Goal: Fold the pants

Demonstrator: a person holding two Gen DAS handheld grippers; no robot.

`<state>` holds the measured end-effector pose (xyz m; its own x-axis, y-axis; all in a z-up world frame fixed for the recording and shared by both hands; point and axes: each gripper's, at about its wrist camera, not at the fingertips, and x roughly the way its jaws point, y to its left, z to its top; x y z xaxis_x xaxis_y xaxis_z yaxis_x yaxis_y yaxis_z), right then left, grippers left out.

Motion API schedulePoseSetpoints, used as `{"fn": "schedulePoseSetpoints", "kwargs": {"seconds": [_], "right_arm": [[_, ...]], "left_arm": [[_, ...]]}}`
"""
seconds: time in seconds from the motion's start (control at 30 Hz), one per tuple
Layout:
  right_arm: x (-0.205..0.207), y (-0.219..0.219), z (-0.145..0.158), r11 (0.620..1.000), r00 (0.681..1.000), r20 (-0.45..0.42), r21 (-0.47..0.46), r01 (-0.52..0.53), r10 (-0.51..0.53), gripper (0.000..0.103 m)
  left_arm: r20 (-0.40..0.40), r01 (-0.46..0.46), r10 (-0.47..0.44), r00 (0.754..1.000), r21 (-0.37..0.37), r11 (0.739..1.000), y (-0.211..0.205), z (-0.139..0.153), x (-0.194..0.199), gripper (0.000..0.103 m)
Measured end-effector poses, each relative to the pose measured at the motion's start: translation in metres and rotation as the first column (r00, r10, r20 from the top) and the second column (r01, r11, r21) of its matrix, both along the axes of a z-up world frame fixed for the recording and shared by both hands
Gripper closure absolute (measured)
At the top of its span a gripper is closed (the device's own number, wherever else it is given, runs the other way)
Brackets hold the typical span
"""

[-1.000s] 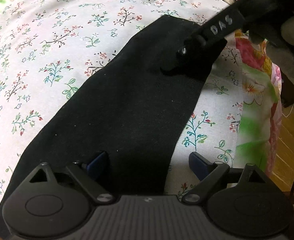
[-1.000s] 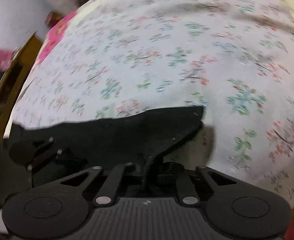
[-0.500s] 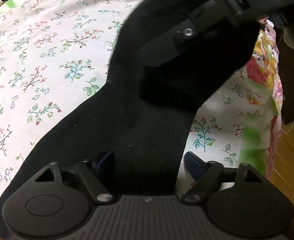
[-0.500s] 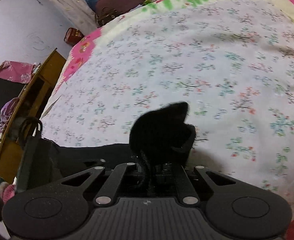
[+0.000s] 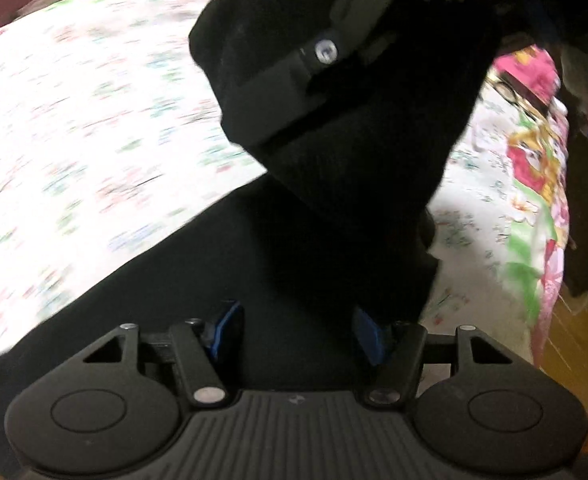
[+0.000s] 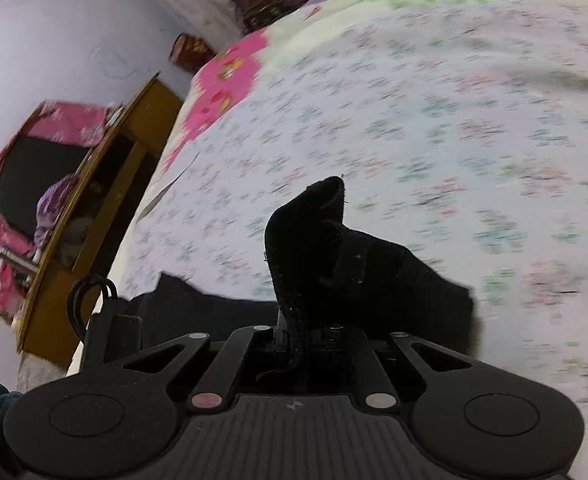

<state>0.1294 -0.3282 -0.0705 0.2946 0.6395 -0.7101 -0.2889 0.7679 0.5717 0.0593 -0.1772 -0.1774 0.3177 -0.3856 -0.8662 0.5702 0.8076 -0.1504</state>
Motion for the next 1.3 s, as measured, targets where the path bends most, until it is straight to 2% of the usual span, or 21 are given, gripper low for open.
{"fn": "schedulePoseSetpoints", "kwargs": {"seconds": [0.17, 0.3, 0.43, 0.57, 0.67, 0.8, 0.97, 1.03, 1.13, 1.2, 1.3], "right_arm": [[-0.004, 0.064, -0.002, 0.995, 0.996, -0.025, 0.040, -0.089, 0.090, 0.103], [-0.010, 0.112, -0.009, 0.987, 0.987, -0.041, 0.028, -0.157, 0.158, 0.103], [-0.018, 0.153, -0.025, 0.973, 0.974, -0.048, -0.044, -0.225, 0.223, 0.103], [-0.021, 0.183, -0.048, 0.969, 0.970, -0.104, -0.093, -0.230, 0.220, 0.101], [-0.028, 0.197, -0.049, 0.965, 0.965, -0.106, -0.085, -0.250, 0.240, 0.086], [-0.035, 0.200, -0.039, 0.967, 0.960, -0.119, 0.012, -0.255, 0.254, 0.084], [-0.045, 0.182, -0.020, 0.981, 0.980, -0.058, -0.016, -0.192, 0.191, 0.080], [-0.048, 0.174, -0.016, 0.980, 0.979, -0.041, -0.010, -0.200, 0.200, 0.079], [-0.059, 0.173, -0.016, 0.968, 0.972, 0.015, -0.093, -0.232, 0.234, 0.078], [-0.071, 0.180, -0.021, 0.939, 0.952, 0.060, -0.194, -0.285, 0.301, 0.077], [-0.087, 0.192, -0.027, 0.882, 0.905, 0.098, -0.290, -0.371, 0.413, 0.077]], "left_arm": [[0.000, -0.104, 0.104, 0.995, -0.025, 0.994, 0.055, 0.004, -0.012, 0.032], [-0.009, -0.154, 0.154, 0.988, -0.020, 0.988, 0.090, 0.003, -0.027, 0.032], [-0.044, -0.218, 0.218, 0.975, -0.001, 0.976, 0.128, 0.000, -0.044, 0.032], [-0.058, -0.258, 0.258, 0.964, 0.020, 0.966, 0.156, 0.000, -0.060, 0.032], [-0.066, -0.277, 0.278, 0.958, 0.024, 0.961, 0.167, 0.001, -0.067, 0.032], [-0.069, -0.293, 0.294, 0.953, 0.026, 0.956, 0.176, 0.002, -0.076, 0.032], [-0.074, -0.305, 0.307, 0.949, 0.032, 0.952, 0.176, 0.004, -0.078, 0.032], [-0.079, -0.308, 0.310, 0.947, 0.037, 0.951, 0.175, 0.002, -0.082, 0.032], [-0.088, -0.315, 0.318, 0.944, 0.038, 0.948, 0.175, 0.000, -0.085, 0.032], [-0.087, -0.317, 0.318, 0.944, 0.034, 0.948, 0.174, -0.001, -0.086, 0.032], [-0.072, -0.310, 0.311, 0.948, 0.020, 0.950, 0.176, -0.001, -0.088, 0.032]]}}
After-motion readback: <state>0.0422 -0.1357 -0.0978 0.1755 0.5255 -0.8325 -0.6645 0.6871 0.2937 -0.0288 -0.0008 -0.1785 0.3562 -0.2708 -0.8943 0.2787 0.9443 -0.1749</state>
